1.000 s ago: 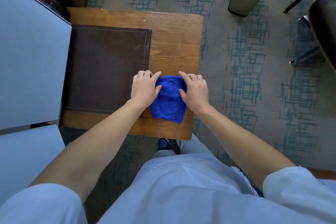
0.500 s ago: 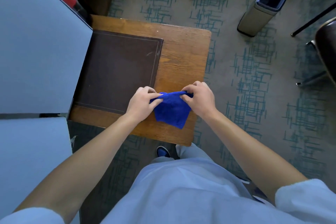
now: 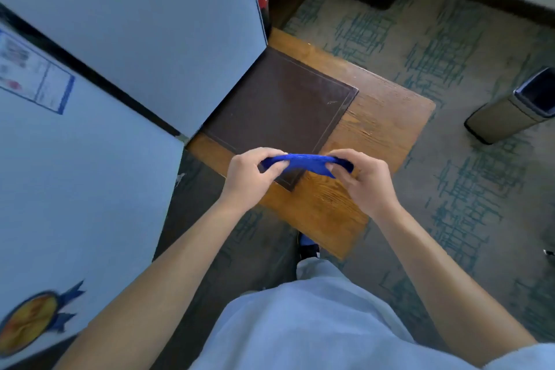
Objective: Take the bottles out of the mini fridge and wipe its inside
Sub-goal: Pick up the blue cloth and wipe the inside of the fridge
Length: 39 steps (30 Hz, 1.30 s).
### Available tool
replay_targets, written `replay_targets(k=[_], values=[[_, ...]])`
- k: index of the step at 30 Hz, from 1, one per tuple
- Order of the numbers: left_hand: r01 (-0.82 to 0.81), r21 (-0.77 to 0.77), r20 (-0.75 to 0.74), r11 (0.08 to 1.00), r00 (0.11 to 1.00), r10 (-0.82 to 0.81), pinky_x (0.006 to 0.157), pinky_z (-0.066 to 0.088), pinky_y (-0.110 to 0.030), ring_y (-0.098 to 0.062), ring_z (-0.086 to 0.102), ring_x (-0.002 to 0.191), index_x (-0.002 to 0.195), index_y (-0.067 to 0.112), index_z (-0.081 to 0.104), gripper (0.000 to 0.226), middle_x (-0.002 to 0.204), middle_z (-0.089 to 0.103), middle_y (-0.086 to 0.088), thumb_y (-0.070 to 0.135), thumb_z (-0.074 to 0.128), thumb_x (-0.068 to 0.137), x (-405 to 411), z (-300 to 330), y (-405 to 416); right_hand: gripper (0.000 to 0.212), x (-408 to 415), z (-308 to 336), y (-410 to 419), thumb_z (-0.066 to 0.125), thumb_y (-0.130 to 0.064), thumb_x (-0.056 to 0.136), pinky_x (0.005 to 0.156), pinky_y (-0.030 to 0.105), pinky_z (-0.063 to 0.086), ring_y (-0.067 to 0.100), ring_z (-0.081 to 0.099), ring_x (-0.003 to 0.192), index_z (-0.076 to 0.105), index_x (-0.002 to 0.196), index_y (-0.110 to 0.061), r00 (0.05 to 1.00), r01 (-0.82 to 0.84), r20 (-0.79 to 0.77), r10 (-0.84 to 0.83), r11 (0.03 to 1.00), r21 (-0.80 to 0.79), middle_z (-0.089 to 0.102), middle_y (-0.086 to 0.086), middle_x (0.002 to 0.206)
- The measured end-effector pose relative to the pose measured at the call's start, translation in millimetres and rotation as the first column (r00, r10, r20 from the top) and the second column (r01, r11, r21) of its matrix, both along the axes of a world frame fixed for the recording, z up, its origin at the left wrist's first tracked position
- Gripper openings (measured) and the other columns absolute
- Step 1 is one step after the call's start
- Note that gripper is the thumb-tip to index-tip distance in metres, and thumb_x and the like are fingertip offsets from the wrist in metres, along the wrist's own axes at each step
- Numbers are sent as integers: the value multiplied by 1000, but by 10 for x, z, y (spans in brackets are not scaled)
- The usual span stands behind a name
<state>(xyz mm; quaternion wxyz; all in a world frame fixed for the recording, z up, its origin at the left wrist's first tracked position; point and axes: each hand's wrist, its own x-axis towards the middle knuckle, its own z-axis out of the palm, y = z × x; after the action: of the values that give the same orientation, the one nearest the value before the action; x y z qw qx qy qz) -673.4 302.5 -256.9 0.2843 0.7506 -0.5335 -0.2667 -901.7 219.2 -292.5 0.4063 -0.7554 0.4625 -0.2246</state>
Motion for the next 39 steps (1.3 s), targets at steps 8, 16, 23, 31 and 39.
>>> replay_targets(k=[8, 16, 23, 31, 39], values=[[-262, -71, -76, 962, 963, 257, 84, 53, -10, -4, 68, 99, 109, 18, 76, 16, 104, 75, 10, 26, 71, 96, 325, 368, 1012, 16, 680, 282, 390, 69, -15, 98, 77, 22, 53, 4, 66, 87, 75, 111, -21, 973, -200, 112, 201, 980, -18, 74, -9, 97], [-428, -191, -118, 883, 903, 412, 62, 54, -23, -13, 67, 75, 102, 17, 74, 13, 85, 73, 10, 28, 69, 97, 491, 604, 2143, 18, 1349, 543, 1102, 70, -33, 96, 87, 44, 58, 18, 70, 97, 74, 112, -26, 919, -329, 257, 299, 941, 81, 76, 0, 107], [-571, -320, -169, 756, 820, 547, 79, 57, -14, 3, 70, 91, 120, 20, 75, 28, 104, 70, 29, 30, 68, 94, 568, 698, 3209, 27, 1692, 941, 1940, 61, -14, 103, 81, 15, 52, 1, 69, 99, 71, 121, -31, 816, -548, 246, 524, 836, 36, 75, -14, 109], [-681, -354, -211, 642, 726, 654, 85, 59, -24, -6, 75, 96, 118, 27, 74, 22, 111, 75, 21, 24, 68, 97, 774, 893, 4459, 34, 2154, 1105, 2918, 56, -5, 103, 85, 16, 55, 2, 68, 112, 72, 120, -29, 620, -778, 298, 726, 619, 108, 74, -18, 117], [-838, -316, -292, 445, 532, 795, 93, 51, -13, 2, 69, 112, 113, 35, 72, 25, 118, 73, 25, 18, 68, 96, 833, 949, 5667, 29, 2702, 1166, 3977, 71, -11, 92, 84, 3, 47, -16, 66, 97, 72, 106, -36, 458, -889, 282, 843, 427, 168, 72, -38, 96]])
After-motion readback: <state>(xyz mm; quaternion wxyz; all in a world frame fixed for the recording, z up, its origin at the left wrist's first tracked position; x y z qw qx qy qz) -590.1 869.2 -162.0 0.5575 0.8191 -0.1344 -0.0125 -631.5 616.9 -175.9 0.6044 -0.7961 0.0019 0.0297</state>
